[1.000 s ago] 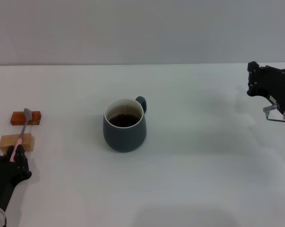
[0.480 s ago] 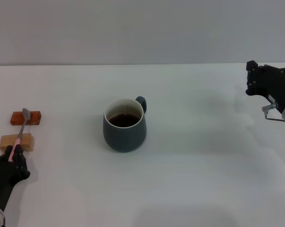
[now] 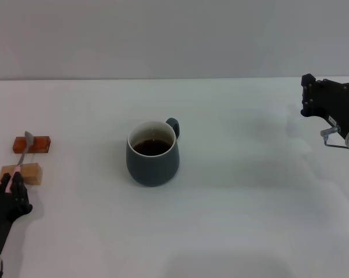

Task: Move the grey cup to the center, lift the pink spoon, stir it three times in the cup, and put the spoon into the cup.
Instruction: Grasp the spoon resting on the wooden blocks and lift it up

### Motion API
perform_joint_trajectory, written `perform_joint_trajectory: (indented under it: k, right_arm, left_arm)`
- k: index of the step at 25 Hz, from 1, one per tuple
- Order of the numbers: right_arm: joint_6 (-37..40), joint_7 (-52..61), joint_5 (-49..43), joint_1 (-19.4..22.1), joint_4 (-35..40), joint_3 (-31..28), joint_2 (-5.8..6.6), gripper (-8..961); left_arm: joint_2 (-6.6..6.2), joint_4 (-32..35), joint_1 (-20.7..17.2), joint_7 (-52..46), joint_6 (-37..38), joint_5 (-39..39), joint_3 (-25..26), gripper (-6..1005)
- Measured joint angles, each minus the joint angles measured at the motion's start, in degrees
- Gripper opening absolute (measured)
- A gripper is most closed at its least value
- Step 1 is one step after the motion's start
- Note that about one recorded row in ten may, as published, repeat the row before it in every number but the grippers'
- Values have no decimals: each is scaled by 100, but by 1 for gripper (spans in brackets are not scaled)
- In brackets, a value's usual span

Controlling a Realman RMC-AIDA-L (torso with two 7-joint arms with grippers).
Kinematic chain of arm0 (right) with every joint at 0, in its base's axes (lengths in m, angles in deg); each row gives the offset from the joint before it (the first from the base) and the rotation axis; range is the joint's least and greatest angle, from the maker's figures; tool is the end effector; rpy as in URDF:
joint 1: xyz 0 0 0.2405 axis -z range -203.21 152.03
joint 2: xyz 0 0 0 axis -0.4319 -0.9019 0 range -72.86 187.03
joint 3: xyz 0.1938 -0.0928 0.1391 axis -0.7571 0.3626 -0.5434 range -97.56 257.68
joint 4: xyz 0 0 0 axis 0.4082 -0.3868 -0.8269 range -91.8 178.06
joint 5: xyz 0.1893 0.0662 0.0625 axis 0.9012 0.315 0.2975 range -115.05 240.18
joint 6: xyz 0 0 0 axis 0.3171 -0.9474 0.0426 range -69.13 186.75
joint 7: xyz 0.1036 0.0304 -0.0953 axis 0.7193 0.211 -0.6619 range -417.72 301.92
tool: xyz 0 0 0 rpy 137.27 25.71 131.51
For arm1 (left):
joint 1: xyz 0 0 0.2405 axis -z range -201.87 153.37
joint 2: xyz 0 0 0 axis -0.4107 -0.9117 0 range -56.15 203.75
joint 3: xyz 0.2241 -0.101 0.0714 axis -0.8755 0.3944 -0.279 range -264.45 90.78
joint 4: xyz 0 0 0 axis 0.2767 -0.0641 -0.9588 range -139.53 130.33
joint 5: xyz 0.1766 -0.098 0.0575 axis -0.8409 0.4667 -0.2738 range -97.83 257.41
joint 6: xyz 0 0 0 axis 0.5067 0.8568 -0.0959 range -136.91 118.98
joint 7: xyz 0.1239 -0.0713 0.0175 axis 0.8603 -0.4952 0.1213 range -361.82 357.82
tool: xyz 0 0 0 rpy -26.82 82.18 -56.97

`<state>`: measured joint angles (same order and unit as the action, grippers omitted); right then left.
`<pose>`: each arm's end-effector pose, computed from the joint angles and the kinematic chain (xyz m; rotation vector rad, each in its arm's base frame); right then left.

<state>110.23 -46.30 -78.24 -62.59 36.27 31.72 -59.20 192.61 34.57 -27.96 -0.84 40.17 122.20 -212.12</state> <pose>0.2955 0.3965 -0.0254 -1.8677 0.4714 0.5335 -0.3599 0.2273 -0.0483 -1.4921 -0.8967 -0.5544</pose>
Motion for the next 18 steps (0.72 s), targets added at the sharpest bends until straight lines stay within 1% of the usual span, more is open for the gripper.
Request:
perform_joint_trajectory:
  k: [1,3,18]
  right_arm:
    - [-1,0,0,0,0,0,0,9]
    - [-1,0,0,0,0,0,-2,9]
    - [-9,0,0,7,0,0,-8,10]
  left_arm:
    - [-51,157,-57,-49,-7,-7,31,147]
    - [-61,210,-83,-59,-24,-22,35,148]
    - [-71,265,-110,-67,-13,-46,41,148]
